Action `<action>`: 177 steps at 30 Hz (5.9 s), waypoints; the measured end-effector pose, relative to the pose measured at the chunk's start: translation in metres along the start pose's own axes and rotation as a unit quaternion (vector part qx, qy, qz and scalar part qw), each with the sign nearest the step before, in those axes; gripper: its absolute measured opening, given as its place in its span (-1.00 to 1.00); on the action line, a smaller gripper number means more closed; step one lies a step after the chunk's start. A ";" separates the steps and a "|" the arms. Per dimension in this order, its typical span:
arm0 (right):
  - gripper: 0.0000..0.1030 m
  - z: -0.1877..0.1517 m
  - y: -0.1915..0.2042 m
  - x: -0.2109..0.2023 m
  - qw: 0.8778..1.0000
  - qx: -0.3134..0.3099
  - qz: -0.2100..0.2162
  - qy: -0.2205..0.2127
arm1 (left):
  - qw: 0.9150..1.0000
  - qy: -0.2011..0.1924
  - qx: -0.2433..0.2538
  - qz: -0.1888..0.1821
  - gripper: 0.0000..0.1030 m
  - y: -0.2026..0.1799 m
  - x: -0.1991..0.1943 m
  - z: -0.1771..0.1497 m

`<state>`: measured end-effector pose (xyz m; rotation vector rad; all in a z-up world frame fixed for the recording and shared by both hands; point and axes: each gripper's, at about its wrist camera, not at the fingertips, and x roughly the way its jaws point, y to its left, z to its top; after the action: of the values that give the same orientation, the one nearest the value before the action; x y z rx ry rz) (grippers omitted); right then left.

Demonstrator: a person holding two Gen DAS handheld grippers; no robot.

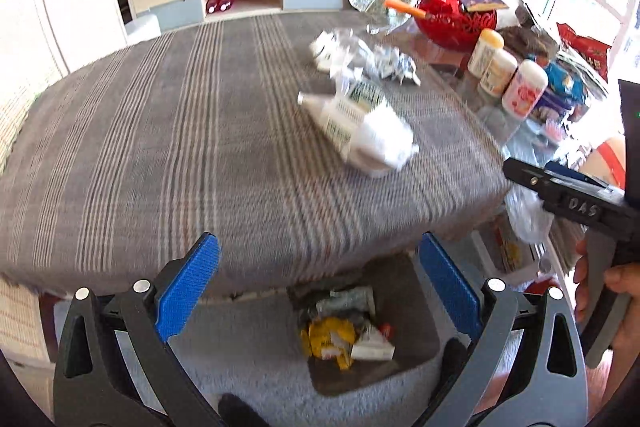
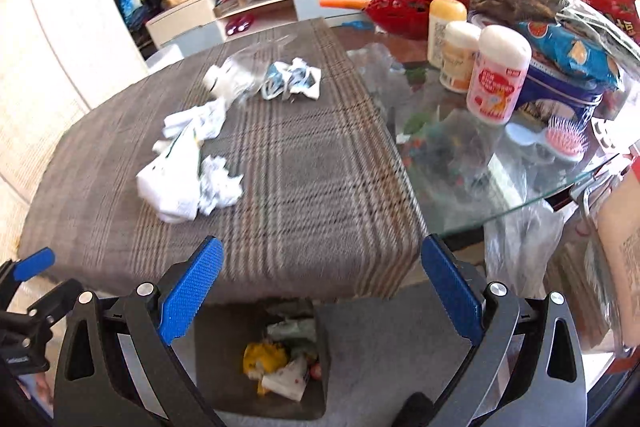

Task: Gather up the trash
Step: 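Grasp the white paper packaging with green print with the left gripper, then carry the packaging toward the bin while the right gripper grasps crumpled white paper, then open both grippers over the black bin to drop the items, then grasp crumpled white paper with the left gripper while the right grasps clear plastic bag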

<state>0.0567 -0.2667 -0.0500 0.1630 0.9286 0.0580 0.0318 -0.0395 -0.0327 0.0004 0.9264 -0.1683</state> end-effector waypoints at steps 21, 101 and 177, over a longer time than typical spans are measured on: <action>0.93 0.066 -0.018 0.051 0.999 0.053 0.013 -0.002 | 0.999 0.037 0.022 -0.013 0.84 -0.041 0.100 0.067; -0.44 -0.145 0.030 0.073 0.982 -0.021 0.112 0.152 | 0.985 0.139 -0.022 -0.103 -0.01 -0.026 0.101 -0.164; -0.31 0.155 0.078 0.172 0.990 -0.024 0.113 0.084 | 0.998 0.041 0.008 -0.039 -0.38 0.044 0.169 0.114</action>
<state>0.2848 -0.1868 -0.0822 0.2214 1.0721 0.3080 0.2277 -0.0285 -0.1018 -0.0145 1.0082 -0.2486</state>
